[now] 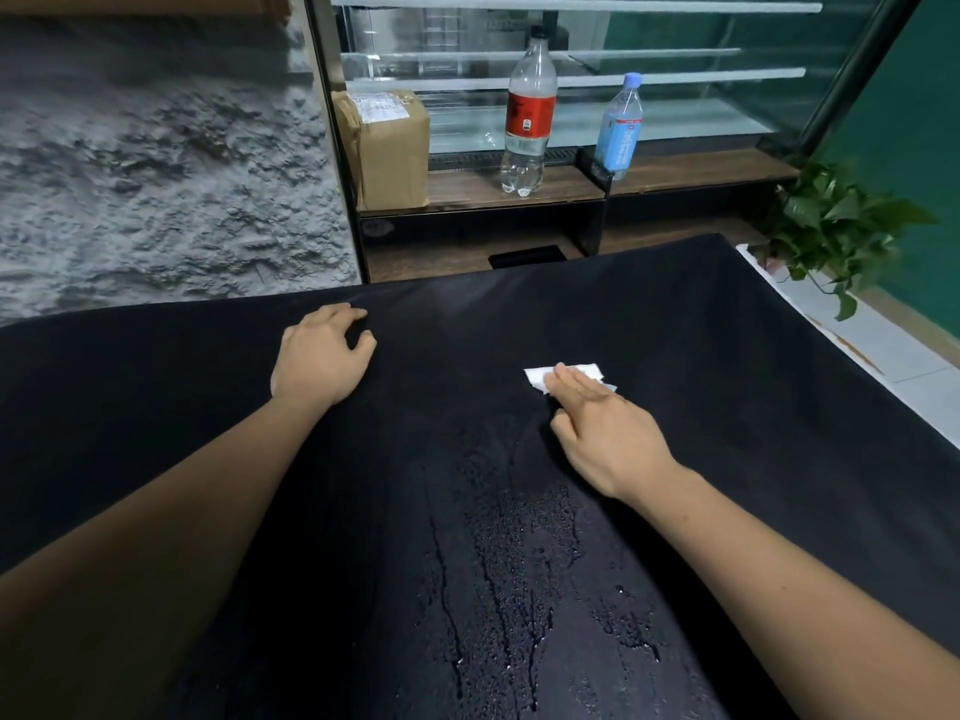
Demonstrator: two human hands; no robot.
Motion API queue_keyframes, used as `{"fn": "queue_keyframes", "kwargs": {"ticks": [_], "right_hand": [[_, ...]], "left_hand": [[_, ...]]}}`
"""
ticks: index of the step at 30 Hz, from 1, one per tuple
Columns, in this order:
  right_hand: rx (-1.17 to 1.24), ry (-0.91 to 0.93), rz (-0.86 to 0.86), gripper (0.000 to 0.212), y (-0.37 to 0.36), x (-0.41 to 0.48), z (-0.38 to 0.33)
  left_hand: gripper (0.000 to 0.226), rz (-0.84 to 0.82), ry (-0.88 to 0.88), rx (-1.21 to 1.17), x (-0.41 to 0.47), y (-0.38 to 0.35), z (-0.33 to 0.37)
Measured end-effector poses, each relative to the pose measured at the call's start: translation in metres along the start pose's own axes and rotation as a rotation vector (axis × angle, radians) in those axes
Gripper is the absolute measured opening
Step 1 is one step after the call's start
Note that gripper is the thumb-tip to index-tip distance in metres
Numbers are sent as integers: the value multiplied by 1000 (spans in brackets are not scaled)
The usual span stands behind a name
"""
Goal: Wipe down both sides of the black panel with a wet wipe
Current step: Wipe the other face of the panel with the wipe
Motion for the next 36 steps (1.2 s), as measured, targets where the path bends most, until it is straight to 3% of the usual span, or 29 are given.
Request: {"fn": "queue_keyframes", "kwargs": {"ticks": [10, 29, 36], "right_hand": [[-143, -197, 19, 65, -20, 5, -33], [-71, 143, -58, 71, -53, 13, -161], [61, 321, -8, 65, -52, -1, -167]], "left_hand": [[52, 8, 1, 11, 1, -2, -1], [50, 22, -11, 11, -1, 0, 0], [49, 16, -4, 4, -3, 1, 1]]}}
Point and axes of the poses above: each hand's wrist, its own x-axis towards the middle knuckle, its own y-axis out of the back of the hand, z = x × y, the point moved 5 cm from there along x, towards the middle knuckle, and after that the axes turned 15 degrees about y, right-handed, at the moved point
